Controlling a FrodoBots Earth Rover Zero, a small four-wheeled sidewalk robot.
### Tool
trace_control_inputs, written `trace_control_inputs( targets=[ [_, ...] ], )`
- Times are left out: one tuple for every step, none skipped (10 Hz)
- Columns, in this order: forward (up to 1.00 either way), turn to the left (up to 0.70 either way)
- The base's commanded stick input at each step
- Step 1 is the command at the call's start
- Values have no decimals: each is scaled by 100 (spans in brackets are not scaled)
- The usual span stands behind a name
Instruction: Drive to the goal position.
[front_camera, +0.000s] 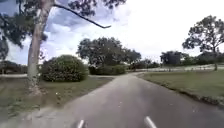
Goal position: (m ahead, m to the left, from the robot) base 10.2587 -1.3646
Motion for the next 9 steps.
trace_control_inputs(
  targets=[
    [69, 3],
    [69, 3],
    [69, 3],
    [69, 3],
    [69, 3],
    [69, 3],
    [69, 3],
    [69, 3],
    [69, 3]
  ],
)
